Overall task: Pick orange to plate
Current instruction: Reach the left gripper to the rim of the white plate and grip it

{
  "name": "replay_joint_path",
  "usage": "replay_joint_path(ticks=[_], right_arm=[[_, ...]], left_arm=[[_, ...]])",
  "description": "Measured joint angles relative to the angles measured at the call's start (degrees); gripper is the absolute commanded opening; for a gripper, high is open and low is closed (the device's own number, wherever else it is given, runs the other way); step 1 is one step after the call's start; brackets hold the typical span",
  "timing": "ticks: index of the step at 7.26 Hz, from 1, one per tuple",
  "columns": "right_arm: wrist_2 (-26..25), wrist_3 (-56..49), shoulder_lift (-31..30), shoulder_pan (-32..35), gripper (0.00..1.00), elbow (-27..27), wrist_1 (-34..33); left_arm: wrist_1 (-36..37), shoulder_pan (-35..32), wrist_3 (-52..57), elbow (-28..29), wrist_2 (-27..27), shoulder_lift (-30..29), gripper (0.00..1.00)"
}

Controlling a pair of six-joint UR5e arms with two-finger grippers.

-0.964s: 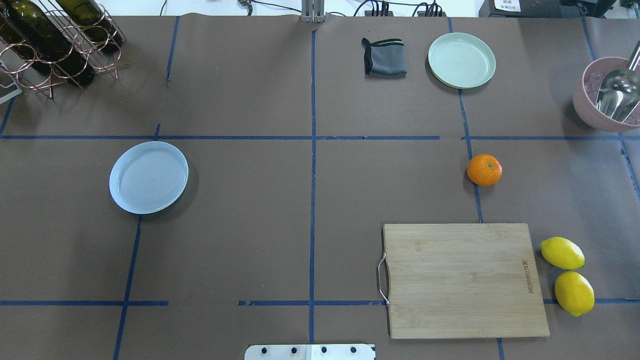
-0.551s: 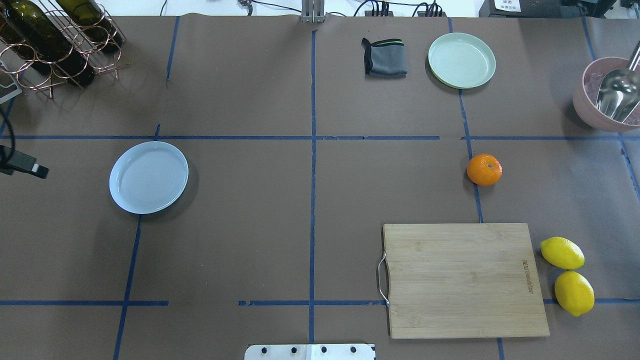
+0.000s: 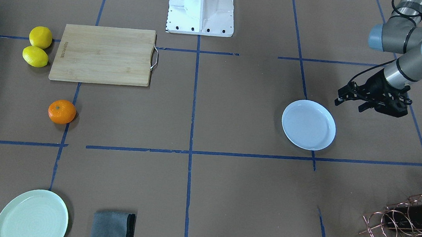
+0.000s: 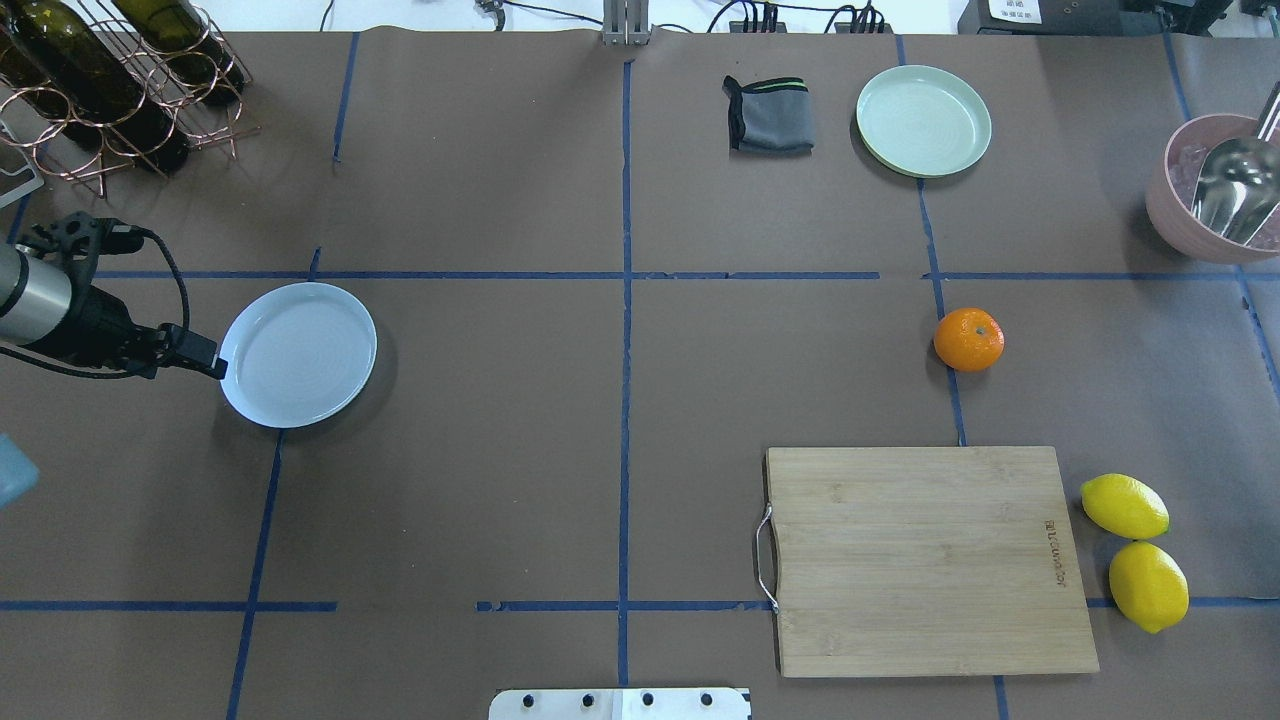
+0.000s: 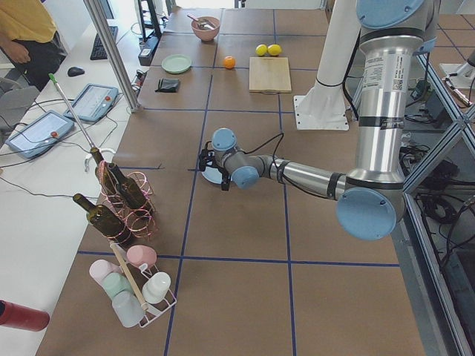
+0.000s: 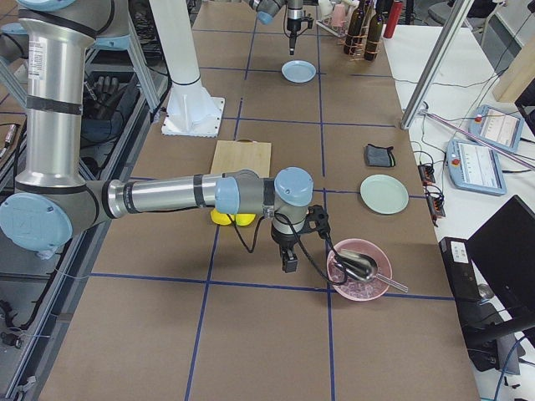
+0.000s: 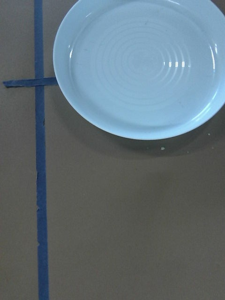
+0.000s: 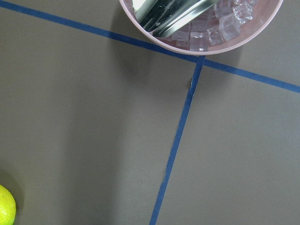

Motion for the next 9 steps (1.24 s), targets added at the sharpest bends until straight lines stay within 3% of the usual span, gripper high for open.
replay_joint_path(ticks=[3, 6, 7, 8, 9], right_arm=[[0.2, 1.5, 0.1, -0.5, 1.00, 0.0, 0.1], [0.8, 1.5, 0.1, -0.5, 1.00, 0.0, 0.2], [0.9, 1.5, 0.1, -0.5, 1.00, 0.0, 0.2], [1.0, 1.5, 0.1, -0.5, 1.00, 0.0, 0.2], [1.0, 1.5, 0.1, -0.5, 1.00, 0.1, 0.3]], left_arm=[[-0.1, 0.8, -2.8, 5.0, 1.0, -3.8, 0.90], [-0.1, 2.1, -3.1, 6.2, 2.5, -4.6, 0.65], [-0.1, 2.3, -3.2, 6.2, 2.6, -4.7, 0.34], [-0.1, 2.3, -3.2, 6.4, 2.6, -4.9, 0.12], [-0.1, 2.4, -3.2, 6.7, 3.0, -5.0, 0.00]])
